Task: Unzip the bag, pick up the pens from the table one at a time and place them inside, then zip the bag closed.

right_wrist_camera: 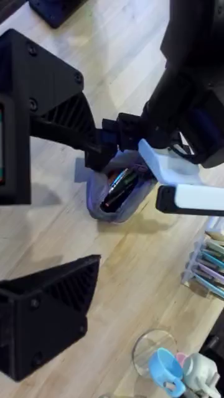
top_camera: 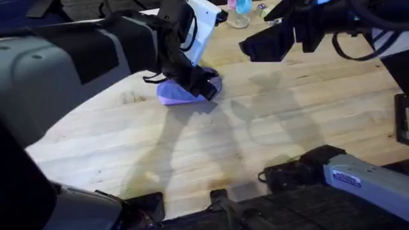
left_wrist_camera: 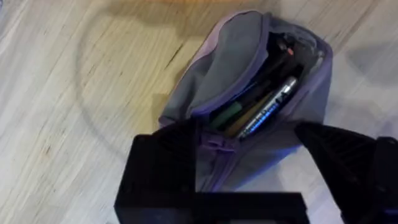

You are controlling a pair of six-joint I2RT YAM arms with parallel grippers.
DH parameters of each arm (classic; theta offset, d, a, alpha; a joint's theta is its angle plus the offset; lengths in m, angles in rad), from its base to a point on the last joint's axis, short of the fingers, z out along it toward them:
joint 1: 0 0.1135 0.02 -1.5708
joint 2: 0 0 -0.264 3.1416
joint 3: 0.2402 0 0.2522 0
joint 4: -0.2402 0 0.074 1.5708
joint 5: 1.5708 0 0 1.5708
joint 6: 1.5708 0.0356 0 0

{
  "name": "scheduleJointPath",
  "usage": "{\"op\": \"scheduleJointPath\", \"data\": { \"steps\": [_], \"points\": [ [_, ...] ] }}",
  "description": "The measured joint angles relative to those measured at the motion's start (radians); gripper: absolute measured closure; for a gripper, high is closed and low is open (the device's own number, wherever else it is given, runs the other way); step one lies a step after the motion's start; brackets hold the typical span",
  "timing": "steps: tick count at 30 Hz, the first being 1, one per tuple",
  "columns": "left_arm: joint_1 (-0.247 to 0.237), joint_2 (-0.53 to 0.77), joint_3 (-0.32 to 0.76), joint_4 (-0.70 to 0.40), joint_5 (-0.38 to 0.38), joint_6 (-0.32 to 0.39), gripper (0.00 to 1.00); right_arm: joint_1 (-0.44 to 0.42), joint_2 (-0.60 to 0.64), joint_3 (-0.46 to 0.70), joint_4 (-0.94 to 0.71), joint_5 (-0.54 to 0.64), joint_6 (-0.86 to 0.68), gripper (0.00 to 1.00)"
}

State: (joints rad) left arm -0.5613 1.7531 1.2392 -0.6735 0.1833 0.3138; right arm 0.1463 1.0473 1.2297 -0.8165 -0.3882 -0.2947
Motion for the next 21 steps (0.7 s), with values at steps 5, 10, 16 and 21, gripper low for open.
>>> {"op": "scheduleJointPath", "data": {
  "steps": [5, 10, 16, 21],
  "points": [
    [0.0, 0.0, 0.0, 0.0, -0.001, 0.0, 0.01, 0.0, 0.0, 0.0, 0.0, 0.0, 0.0, 0.003],
    [0.004, -0.008, 0.017, -0.019, -0.011, -0.003, 0.009, 0.0, 0.0, 0.0, 0.0, 0.0, 0.0, 0.003],
    [0.078, -0.116, 0.017, -0.046, -0.053, -0.007, 0.008, 0.0, 0.0, 0.0, 0.0, 0.0, 0.0, 0.004],
    [0.182, -0.247, 0.017, -0.053, -0.032, 0.004, 0.008, 0.0, 0.0, 0.0, 0.0, 0.0, 0.0, 0.003]
  ]
}}
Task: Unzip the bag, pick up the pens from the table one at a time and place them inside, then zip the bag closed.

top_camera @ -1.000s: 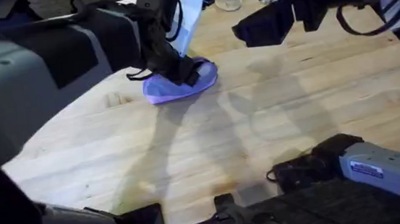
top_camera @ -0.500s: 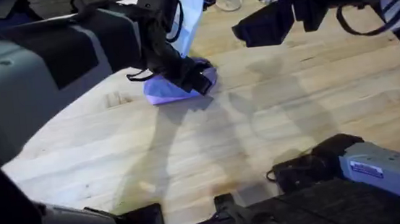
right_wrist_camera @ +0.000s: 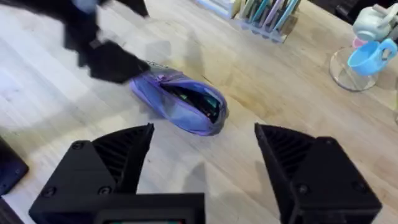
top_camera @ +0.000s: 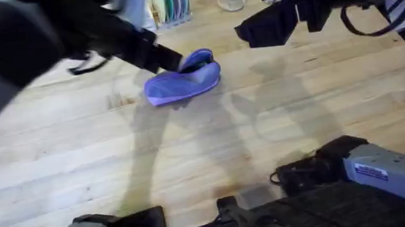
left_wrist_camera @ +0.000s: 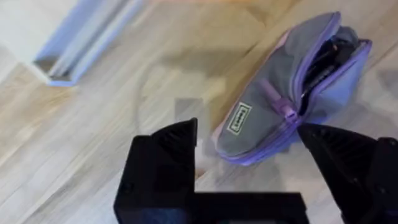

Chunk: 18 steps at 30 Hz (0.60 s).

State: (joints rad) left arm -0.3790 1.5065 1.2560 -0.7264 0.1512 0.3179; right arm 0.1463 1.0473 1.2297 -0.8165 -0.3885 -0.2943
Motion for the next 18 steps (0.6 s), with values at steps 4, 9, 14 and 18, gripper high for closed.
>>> {"op": "scheduleJointPath", "data": {
  "steps": [4, 9, 14, 18],
  "points": [
    [0.122, -0.105, 0.002, -0.076, 0.098, 0.085, 0.008, 0.0, 0.0, 0.0, -0.006, 0.0, 0.0, 0.003],
    [0.234, -0.132, 0.002, -0.1, 0.132, 0.127, 0.008, 0.0, 0.0, 0.0, -0.036, 0.0, 0.026, 0.004],
    [0.308, -0.131, 0.002, -0.101, 0.123, 0.14, 0.008, 0.0, 0.009, 0.0, -0.035, -0.001, 0.09, 0.004],
    [0.32, -0.131, 0.002, -0.119, 0.113, 0.144, 0.008, 0.011, 0.059, 0.0, 0.012, -0.001, 0.223, 0.004]
  ]
}}
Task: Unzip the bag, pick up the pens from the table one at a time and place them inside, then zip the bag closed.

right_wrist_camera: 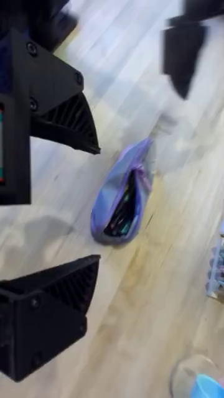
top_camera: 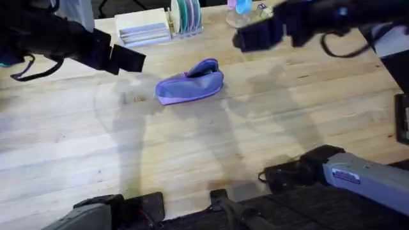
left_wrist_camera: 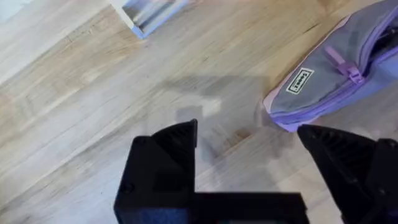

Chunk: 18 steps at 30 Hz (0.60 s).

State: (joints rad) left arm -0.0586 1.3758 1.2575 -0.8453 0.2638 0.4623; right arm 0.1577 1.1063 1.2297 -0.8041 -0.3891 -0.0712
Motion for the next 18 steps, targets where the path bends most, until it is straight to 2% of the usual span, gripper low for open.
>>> {"op": "scheduleJointPath", "data": {
  "steps": [4, 8, 11, 12, 15, 18],
  "points": [
    [0.002, 0.0, 0.0, 0.011, -0.001, 0.037, 0.008, 0.046, 0.062, 0.0, 0.05, 0.0, 0.153, 0.004],
    [0.041, 0.0, 0.0, -0.018, 0.05, 0.139, 0.008, 0.118, 0.11, 0.0, 0.116, 0.004, 0.225, 0.004],
    [0.106, 0.0, 0.0, -0.066, 0.152, 0.252, 0.008, 0.192, 0.142, 0.0, 0.195, 0.035, 0.248, 0.004],
    [0.203, 0.0, 0.0, -0.122, 0.312, 0.424, 0.008, 0.273, 0.188, 0.0, 0.274, 0.087, 0.261, 0.004],
    [0.256, 0.0, 0.0, -0.15, 0.397, 0.525, 0.008, 0.318, 0.238, 0.0, 0.326, 0.11, 0.266, 0.004],
    [0.282, 0.0, 0.0, -0.166, 0.447, 0.589, 0.009, 0.353, 0.299, 0.0, 0.37, 0.125, 0.27, 0.004]
  ]
}}
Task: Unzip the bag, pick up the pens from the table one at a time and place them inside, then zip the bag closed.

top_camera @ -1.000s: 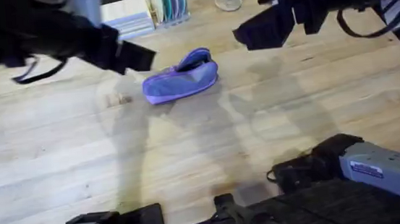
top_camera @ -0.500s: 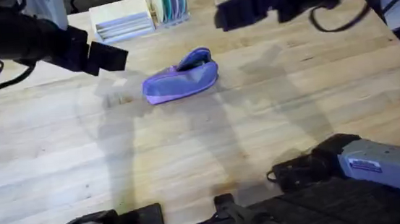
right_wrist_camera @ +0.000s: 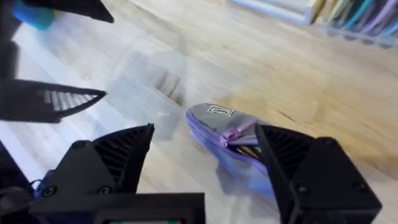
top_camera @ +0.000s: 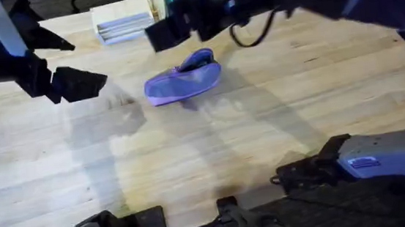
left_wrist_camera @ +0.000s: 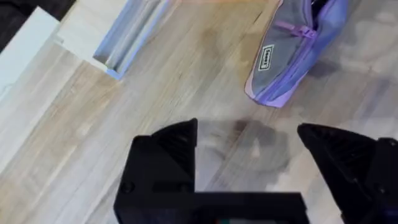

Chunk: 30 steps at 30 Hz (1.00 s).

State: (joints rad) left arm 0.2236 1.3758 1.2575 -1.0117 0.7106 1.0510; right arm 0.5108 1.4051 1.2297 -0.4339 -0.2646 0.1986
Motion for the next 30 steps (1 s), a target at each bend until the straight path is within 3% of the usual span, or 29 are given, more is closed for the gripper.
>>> {"op": "scheduleJointPath", "data": {
  "steps": [6, 15, 27, 30],
  "points": [
    [0.007, 0.0, 0.0, -0.018, 0.038, 0.074, 0.007, 0.038, 0.133, 0.0, 0.084, 0.021, 0.004, 0.004],
    [0.007, 0.0, 0.0, -0.035, 0.053, 0.1, 0.007, 0.042, 0.285, 0.0, 0.12, 0.032, 0.005, 0.004],
    [0.007, 0.0, 0.0, -0.055, 0.055, 0.102, 0.008, 0.044, 0.313, 0.0, -0.024, 0.031, 0.007, 0.006],
    [0.007, 0.0, 0.0, -0.055, 0.055, 0.102, 0.008, 0.044, 0.313, 0.001, -0.023, 0.028, 0.008, 0.136]
  ]
}}
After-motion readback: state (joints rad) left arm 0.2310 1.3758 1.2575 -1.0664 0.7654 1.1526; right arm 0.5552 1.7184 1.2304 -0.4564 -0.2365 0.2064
